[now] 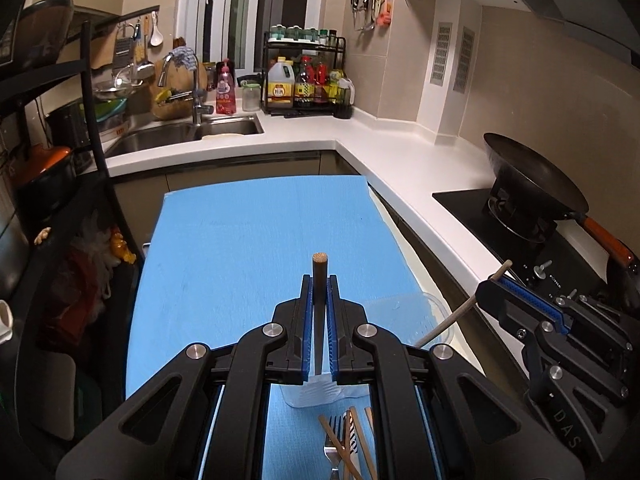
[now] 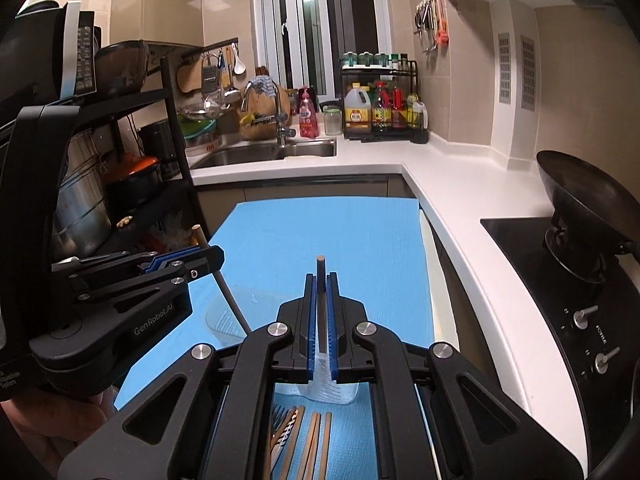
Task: Organize utensils
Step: 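Lift both chopsticks into the clear holder and open both tools while releasing them, then move the left tool to the white-handled fork while the right tool approaches the chopsticks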
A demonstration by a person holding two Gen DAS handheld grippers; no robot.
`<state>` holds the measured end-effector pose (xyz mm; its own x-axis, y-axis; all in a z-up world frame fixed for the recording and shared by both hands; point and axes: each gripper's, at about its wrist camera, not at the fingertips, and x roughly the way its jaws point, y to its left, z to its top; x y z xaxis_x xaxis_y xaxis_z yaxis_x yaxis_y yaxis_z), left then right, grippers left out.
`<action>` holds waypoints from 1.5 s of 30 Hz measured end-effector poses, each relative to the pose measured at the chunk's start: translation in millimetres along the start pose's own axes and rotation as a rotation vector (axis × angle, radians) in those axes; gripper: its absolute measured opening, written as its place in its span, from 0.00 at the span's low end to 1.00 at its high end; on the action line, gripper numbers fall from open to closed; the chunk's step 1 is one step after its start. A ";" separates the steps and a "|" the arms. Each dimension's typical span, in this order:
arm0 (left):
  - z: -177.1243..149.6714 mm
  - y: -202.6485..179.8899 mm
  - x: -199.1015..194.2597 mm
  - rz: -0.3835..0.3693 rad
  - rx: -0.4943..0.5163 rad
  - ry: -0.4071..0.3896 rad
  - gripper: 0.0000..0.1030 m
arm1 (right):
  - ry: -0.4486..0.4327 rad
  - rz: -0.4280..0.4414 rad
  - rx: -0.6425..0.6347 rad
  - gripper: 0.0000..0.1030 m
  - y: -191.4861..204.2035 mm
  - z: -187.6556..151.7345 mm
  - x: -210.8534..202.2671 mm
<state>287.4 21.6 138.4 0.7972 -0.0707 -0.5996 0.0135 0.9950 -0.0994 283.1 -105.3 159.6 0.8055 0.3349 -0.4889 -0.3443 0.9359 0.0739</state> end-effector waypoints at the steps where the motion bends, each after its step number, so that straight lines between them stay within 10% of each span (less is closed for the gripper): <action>1: 0.7 -0.7 -0.6 -0.002 0.001 0.001 0.06 | 0.007 -0.006 -0.001 0.20 0.0 -1.0 0.4; 7: 9.0 -1.2 -26.9 0.022 0.006 -0.056 0.35 | -0.011 -0.028 -0.011 0.32 -1.6 1.1 -15.4; 26: -73.7 1.6 -134.2 0.051 0.001 -0.230 0.35 | -0.217 -0.026 -0.025 0.35 5.8 -64.0 -136.1; 40: -187.3 18.5 -117.6 0.001 -0.028 -0.150 0.14 | -0.101 -0.012 0.016 0.12 -2.5 -172.9 -123.1; 45: -212.4 52.4 -102.0 -0.045 -0.184 -0.072 0.13 | -0.014 -0.006 0.079 0.12 -15.3 -207.1 -103.2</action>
<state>78.7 65.9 25.7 0.8395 -0.1027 -0.5336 -0.0552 0.9608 -0.2718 105.3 -176.8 28.9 0.8143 0.3305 -0.4771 -0.3008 0.9433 0.1400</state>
